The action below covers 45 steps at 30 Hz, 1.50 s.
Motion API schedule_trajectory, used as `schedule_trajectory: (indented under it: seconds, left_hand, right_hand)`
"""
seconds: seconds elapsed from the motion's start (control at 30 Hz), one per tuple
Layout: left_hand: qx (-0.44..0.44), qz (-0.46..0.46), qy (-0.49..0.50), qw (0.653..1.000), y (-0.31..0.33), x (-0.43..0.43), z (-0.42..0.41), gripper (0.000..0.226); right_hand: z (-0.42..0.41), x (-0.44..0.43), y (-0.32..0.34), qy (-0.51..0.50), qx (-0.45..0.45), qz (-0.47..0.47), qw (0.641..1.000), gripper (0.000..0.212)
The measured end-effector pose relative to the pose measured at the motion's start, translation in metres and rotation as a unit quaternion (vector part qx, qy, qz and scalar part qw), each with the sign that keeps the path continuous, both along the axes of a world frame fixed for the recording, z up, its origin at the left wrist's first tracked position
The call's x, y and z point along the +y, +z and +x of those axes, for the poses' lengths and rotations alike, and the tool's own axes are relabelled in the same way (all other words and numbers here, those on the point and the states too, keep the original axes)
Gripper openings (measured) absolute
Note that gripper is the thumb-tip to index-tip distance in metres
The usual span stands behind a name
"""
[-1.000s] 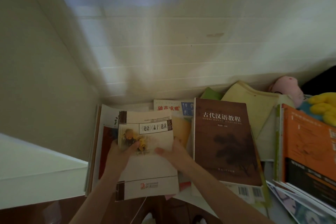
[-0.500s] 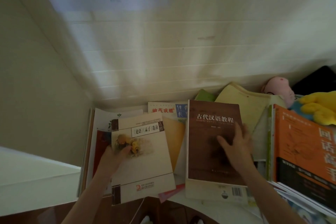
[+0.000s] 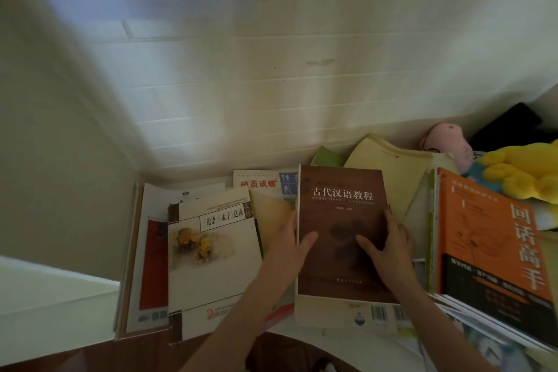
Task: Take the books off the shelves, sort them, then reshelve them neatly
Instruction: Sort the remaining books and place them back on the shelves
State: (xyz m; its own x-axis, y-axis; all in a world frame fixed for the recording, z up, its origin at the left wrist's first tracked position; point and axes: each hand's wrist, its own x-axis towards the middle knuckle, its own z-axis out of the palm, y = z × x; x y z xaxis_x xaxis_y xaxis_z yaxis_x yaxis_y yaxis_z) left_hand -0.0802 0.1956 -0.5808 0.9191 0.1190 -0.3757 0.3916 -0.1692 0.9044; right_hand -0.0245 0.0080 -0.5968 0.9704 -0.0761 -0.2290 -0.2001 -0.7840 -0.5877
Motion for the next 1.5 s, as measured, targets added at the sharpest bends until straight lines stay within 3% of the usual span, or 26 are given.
schedule_trajectory:
  seconds: [0.3,0.4,0.53,0.67,0.8,0.97,1.07,1.13,1.23,1.37,1.43,1.5]
  left_hand:
    - [0.048,-0.027,0.142,0.988,-0.016,-0.007,-0.012,0.051]
    - [0.082,-0.037,0.158,0.983,-0.023,0.002,-0.017,0.065]
    - [0.073,-0.055,0.179,0.98,-0.019,0.004,-0.021,0.065]
    - [0.016,-0.127,0.157,0.979,0.001,-0.017,-0.021,0.056]
    - [-0.018,-0.13,0.074,0.989,0.012,-0.027,-0.023,0.069]
    - [-0.003,-0.159,0.115,0.981,0.001,-0.01,-0.032,0.071]
    - [0.012,-0.12,0.093,0.988,0.0,-0.002,-0.035,0.074]
    - [-0.002,-0.03,0.093,0.995,0.006,0.003,-0.035,0.068]
    - [-0.072,0.084,0.122,0.986,0.014,0.023,-0.038,0.058]
    - [-0.055,0.128,0.21,0.968,0.005,0.083,-0.056,0.051]
    - [-0.008,0.117,0.249,0.961,-0.004,0.114,-0.07,0.038]
    - [0.038,0.139,0.261,0.955,-0.016,0.134,-0.084,0.028]
  right_hand:
    - [-0.004,0.0,-0.005,0.012,0.017,0.026,0.999,0.082]
    - [-0.011,0.004,-0.007,0.021,0.027,0.037,0.999,0.081]
    - [-0.013,0.002,-0.008,0.025,0.019,0.075,0.997,0.077]
    - [-0.01,-0.004,-0.012,0.019,0.018,0.13,0.991,0.075]
    - [-0.012,-0.007,-0.011,0.025,0.027,0.169,0.985,0.073]
    - [-0.015,0.002,-0.009,0.06,0.051,0.138,0.987,0.076]
    - [-0.012,0.021,0.001,0.086,-0.018,0.018,0.996,0.062]
    - [-0.006,0.043,0.019,0.099,-0.073,0.054,0.991,0.053]
    - [0.0,0.084,0.046,0.158,-0.079,0.167,0.97,0.047]
    - [-0.021,0.139,0.044,0.277,0.062,0.197,0.938,0.052]
    - [-0.033,0.158,0.026,0.277,0.175,0.217,0.919,0.05]
    - [-0.04,0.171,0.009,0.25,0.228,0.229,0.913,0.057]
